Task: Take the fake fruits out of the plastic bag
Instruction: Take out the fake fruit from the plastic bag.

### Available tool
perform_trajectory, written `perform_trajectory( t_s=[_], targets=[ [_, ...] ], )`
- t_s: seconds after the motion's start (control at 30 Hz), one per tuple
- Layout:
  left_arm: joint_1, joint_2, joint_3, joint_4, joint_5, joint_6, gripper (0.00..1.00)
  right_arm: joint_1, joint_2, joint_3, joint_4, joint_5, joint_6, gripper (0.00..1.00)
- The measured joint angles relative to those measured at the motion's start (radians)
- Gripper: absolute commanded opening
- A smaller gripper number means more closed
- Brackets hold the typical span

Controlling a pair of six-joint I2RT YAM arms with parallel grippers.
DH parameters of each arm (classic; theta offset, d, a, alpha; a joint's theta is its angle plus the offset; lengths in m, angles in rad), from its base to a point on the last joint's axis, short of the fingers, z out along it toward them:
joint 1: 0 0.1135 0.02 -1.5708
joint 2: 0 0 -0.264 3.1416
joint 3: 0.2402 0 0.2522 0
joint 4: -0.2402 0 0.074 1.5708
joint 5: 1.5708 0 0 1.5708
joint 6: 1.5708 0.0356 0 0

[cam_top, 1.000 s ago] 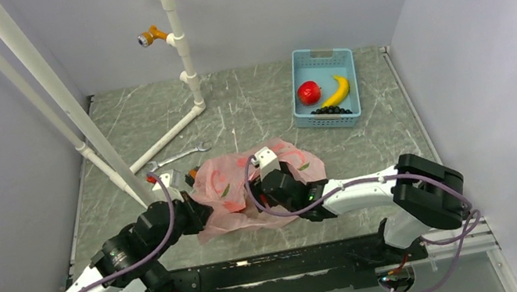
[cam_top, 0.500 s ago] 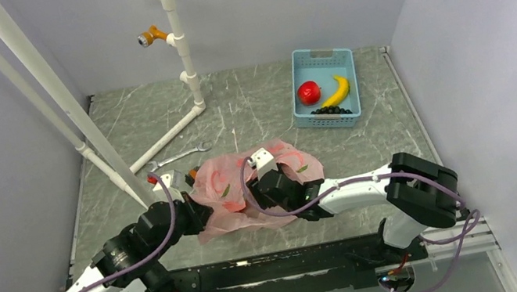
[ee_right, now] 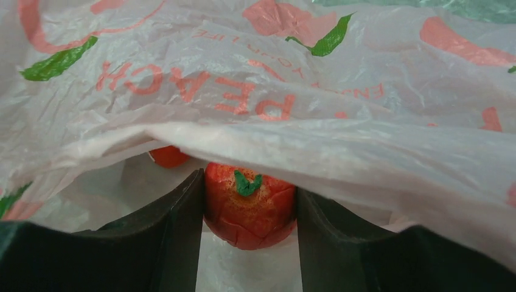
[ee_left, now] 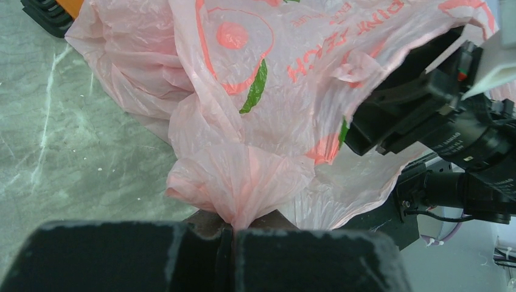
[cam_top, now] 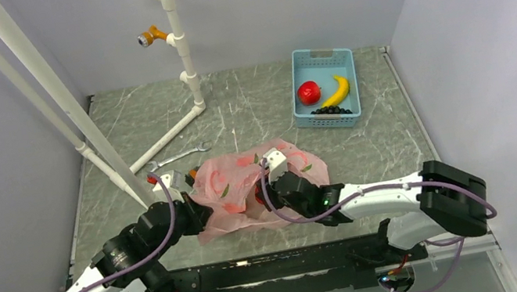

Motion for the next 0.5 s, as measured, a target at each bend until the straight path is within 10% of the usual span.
perform_trajectory(
  t_s=[0.5],
  targets=[
    [0.0, 0.007, 0.0, 0.0, 0.0, 0.0, 0.0, 0.001, -0.19, -0.153, 0.183, -0.201, -0.039, 0.0]
  ],
)
